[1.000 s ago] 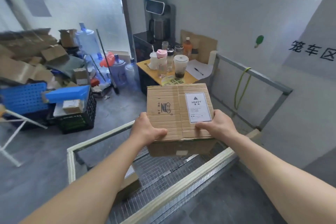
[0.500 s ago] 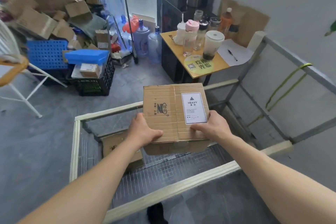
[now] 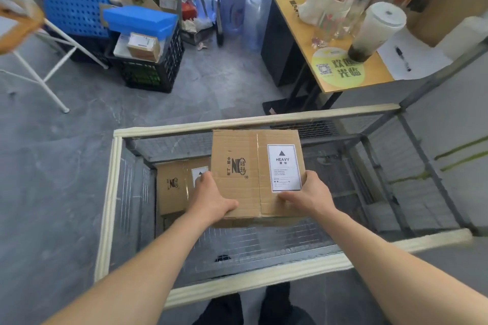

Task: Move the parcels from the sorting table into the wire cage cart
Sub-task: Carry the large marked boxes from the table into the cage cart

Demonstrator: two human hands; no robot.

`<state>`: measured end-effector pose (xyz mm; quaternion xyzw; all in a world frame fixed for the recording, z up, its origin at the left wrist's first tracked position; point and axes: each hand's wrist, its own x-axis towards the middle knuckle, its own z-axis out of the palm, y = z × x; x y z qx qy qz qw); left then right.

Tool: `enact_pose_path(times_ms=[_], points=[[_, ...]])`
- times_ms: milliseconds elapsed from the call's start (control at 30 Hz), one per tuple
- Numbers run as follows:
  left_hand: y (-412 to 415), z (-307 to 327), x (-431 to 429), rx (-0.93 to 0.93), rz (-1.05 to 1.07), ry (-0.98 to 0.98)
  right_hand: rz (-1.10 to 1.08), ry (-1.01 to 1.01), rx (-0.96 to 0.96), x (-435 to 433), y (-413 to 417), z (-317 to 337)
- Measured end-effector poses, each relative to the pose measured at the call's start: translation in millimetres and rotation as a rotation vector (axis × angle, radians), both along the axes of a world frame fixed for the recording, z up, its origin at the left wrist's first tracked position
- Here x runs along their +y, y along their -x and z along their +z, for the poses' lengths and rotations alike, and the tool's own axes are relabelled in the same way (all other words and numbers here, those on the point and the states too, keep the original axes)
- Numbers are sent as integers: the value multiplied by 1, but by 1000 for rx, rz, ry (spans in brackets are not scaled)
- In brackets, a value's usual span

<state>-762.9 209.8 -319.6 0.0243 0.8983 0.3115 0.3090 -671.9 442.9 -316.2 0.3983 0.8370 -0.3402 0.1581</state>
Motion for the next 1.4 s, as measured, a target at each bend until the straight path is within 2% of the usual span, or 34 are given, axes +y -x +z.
enact_pose_path(times_ms=[333,633,967,1400], points=[[1,-93,11,-112,69,138,107,54,-79,16,21,-102],[22,-201,53,-167,119,163,150,57,-111,59,49,-214],[49,-310,61,-210,193,213,234,81,-114,70,91,-329],[79,-394,64,-175,186,314,237,116,-131,66,113,-415]])
